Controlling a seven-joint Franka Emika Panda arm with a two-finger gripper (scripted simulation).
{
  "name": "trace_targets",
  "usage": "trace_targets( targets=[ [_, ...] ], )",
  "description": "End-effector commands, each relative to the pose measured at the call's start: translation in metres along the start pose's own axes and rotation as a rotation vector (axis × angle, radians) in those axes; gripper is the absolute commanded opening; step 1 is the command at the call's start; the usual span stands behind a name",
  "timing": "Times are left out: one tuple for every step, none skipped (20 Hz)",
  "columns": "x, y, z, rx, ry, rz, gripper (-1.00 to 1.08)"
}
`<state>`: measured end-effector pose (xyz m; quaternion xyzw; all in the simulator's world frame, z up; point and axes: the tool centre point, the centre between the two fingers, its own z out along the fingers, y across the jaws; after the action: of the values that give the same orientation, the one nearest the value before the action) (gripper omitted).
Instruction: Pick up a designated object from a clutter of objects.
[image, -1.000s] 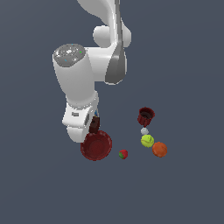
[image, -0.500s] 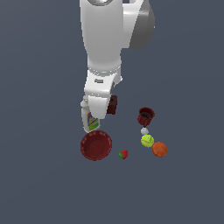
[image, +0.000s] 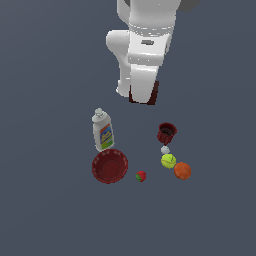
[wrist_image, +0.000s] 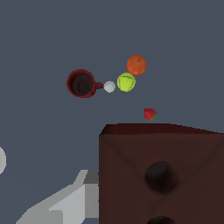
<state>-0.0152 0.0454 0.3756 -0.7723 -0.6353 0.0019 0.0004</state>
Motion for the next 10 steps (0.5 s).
trace_targets(
  targets=[
    [0.011,-0.009,-0.018,-0.001,0.001,0.001,-1.0],
    [0.016,-0.011,-0.023,-0.001,0.001,0.001,-1.0],
    [0.019,-0.014,-0.029,-0.002,0.002,0.001,-1.0],
    [0.022,-0.016,-0.034,-0.002,0.002,0.001,-1.0],
    [0.025,-0.018,-0.038,-0.002,0.002,0.002,-1.0],
    [0.027,-0.02,-0.042,-0.002,0.002,0.002,-1.0],
    [0.029,-0.021,-0.045,-0.002,0.002,0.003,-1.0],
    [0.031,-0.022,-0.048,-0.003,0.002,0.003,-1.0],
    [0.032,-0.023,-0.05,-0.003,0.002,0.003,-1.0],
    [0.033,-0.023,-0.052,-0.003,0.002,0.003,-1.0]
  ],
)
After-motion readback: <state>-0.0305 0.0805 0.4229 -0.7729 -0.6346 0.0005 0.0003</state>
